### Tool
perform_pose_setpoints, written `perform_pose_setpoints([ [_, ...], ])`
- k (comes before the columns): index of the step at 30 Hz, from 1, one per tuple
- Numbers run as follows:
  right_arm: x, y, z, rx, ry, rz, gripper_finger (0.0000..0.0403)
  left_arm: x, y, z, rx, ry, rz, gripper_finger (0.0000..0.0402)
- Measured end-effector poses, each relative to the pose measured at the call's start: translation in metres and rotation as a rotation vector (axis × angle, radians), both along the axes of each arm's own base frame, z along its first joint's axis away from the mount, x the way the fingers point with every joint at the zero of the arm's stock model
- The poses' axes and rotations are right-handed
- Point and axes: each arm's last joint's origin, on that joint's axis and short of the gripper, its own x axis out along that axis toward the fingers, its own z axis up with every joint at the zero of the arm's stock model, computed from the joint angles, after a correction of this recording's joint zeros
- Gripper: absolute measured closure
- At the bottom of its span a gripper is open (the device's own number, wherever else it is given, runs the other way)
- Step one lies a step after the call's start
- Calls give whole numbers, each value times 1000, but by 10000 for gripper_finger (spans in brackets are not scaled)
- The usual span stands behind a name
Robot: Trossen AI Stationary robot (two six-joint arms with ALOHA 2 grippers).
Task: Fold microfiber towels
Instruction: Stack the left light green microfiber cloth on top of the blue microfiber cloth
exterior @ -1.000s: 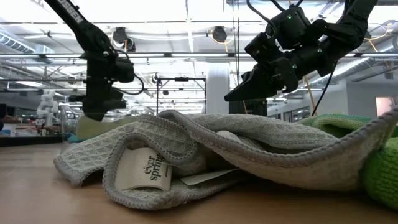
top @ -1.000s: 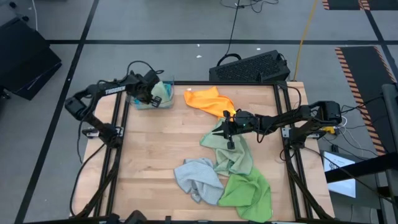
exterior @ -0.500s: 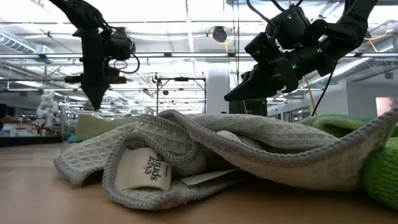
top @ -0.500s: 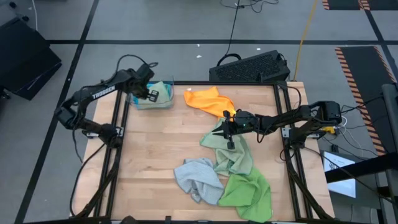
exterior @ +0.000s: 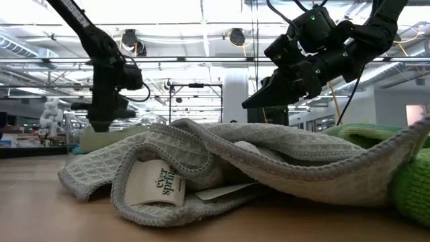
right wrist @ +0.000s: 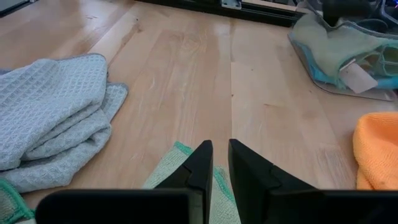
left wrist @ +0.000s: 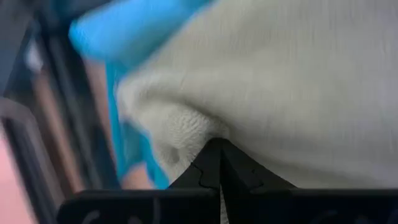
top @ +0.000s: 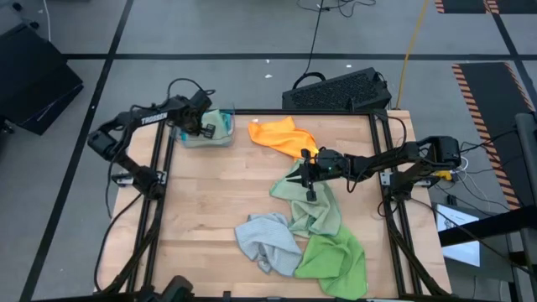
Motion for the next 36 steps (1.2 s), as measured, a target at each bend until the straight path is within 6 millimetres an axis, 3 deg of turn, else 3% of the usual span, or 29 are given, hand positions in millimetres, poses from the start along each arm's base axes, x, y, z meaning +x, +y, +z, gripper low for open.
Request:
perform_pose_setpoints([
  [7,-1,0,-2,11,19,-4,358,-3,17,-18,-30,-33,-22,399],
  [11,-1,0,-2,11,21,-4,358,-5,10,-1,-36,-45,-30,399],
  [16,0,0,-1,6,9,-3,358,0,-2,34,82,-128,-43,399],
  [20,0,0,0,2,-5,-2,358,10,-10,47,159,-187,-72,399],
  [24,0,0,1,4,-8,-3,358,25,-8,34,175,-155,-92,399],
  [32,0,0,0,30,-3,-14,358,31,16,-21,36,-103,-101,399],
  [36,0,0,0,32,5,-14,358,31,21,-25,24,-105,-95,399],
])
